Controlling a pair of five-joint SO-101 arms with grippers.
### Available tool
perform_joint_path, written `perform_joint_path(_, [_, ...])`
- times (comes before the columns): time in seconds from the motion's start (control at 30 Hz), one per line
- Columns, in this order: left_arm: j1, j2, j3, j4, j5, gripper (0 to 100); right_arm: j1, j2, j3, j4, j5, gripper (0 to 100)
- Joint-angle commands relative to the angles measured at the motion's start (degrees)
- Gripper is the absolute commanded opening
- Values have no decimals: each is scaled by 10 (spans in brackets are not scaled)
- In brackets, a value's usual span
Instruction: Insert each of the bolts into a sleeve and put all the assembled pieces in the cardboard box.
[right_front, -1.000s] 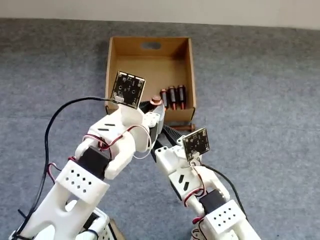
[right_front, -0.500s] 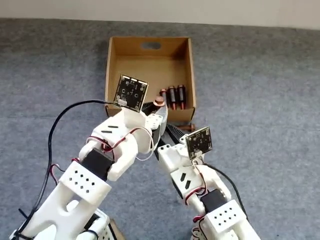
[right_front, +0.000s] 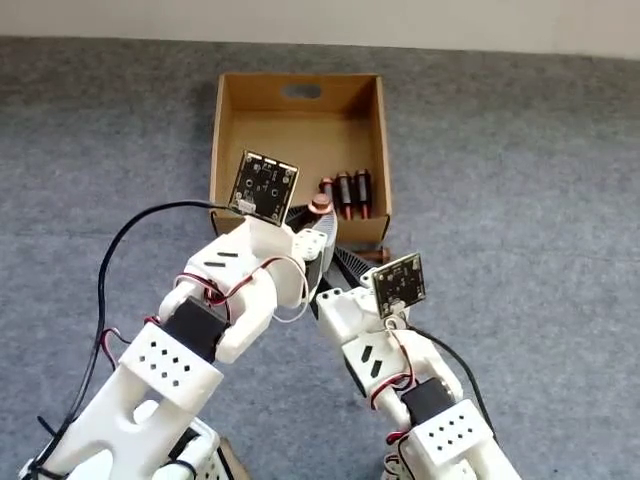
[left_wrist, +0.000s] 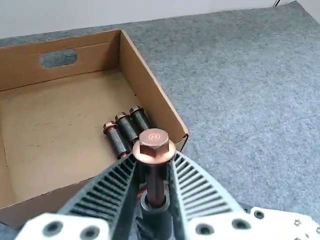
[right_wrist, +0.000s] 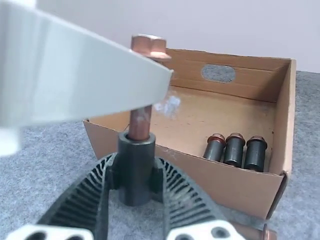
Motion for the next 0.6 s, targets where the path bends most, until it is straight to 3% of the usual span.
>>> perform_joint_path(0.0, [0, 1, 7, -18, -4, 9, 19, -9, 0, -11, -4, 7])
perform_joint_path(0.57, [-2, -136, 143, -131, -4, 24, 18, -9, 0, -10, -4, 7])
